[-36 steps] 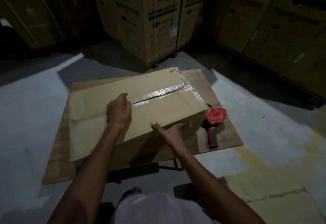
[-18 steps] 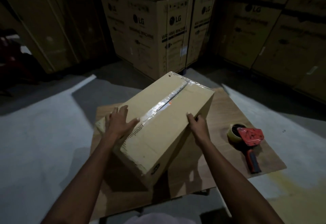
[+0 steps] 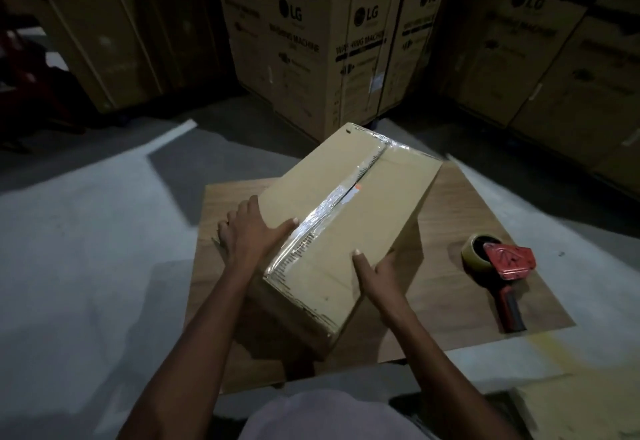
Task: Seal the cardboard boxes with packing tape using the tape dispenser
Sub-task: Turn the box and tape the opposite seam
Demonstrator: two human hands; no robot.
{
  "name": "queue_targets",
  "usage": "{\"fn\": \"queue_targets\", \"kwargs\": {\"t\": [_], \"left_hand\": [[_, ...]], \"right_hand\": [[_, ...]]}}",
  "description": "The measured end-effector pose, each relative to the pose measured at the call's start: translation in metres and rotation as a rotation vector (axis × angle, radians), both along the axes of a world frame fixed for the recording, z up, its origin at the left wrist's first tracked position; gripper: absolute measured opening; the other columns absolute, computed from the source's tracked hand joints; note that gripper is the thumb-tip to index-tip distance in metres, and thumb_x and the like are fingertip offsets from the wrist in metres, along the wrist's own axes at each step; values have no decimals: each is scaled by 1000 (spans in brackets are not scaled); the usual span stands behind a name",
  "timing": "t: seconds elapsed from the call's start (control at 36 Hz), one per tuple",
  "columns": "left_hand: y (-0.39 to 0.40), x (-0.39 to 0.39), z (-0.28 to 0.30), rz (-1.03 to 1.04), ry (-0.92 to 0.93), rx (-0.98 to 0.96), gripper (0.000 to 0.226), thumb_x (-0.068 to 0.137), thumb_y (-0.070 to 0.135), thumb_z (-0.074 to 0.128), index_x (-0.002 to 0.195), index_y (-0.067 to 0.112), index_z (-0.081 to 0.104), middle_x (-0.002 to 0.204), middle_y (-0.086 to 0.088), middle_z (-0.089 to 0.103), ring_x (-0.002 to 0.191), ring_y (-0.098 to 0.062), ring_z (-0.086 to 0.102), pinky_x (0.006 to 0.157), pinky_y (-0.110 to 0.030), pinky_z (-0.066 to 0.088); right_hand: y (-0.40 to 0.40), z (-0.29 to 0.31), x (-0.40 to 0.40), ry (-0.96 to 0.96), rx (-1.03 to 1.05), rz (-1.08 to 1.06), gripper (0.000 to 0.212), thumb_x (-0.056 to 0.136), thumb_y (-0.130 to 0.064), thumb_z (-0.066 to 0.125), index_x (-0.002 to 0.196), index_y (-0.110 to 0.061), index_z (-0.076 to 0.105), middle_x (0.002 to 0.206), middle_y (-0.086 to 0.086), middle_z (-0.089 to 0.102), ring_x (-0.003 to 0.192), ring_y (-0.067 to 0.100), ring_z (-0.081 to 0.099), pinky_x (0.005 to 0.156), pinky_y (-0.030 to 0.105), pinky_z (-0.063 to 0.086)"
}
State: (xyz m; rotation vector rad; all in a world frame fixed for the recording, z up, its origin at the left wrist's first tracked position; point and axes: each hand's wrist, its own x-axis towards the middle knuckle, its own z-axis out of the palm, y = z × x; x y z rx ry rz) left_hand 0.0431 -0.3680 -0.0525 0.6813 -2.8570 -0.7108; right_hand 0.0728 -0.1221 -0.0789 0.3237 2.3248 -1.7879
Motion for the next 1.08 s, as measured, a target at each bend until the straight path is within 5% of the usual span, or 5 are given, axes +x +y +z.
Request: {"fn": "queue_targets", "kwargs": {"t": [0.39,0.56,0.72,0.94,1.08], "left_hand": [[86,78,-1,290,-75,-116,100,79,87,47,145,11,39,138,-20,53,124,-37,50,100,-49,39],[129,108,-1,413,-56,-76,98,78,85,52,140,9,42,138,-21,54,123,-39,52,99,-49,41],[162,132,-3,466,-60,-68,97,80,85,50,140,9,40,137,-22,53,119,-40,53,95,-50,43],[197,160,-5,469,-76,-24,101,84,82,49,150,8,30,143,-24,46,124,-42,50,95,-50,44],[200,168,-6,465,-44,2,101,84,79,54,152,9,30,145,-23,44,126,-41,48,97,-50,43]], "right_hand": [[82,14,-36,94,438,183,51,103,-52,55,141,-18,57,133,12,68,117,37,64,90,42,52],[113,26,15,138,327,250,49,102,-39,61,144,-22,45,130,6,66,104,23,61,84,35,49],[146,19,73,86,238,217,95,100,-37,68,167,-19,4,160,14,44,139,34,50,112,50,47],[165,2,74,141,167,3,94,93,-46,75,164,-25,16,160,6,44,131,28,56,100,40,51],[170,-13,61,222,52,-24,68,91,-44,79,148,-28,46,115,-28,60,100,-4,62,80,10,48]]}}
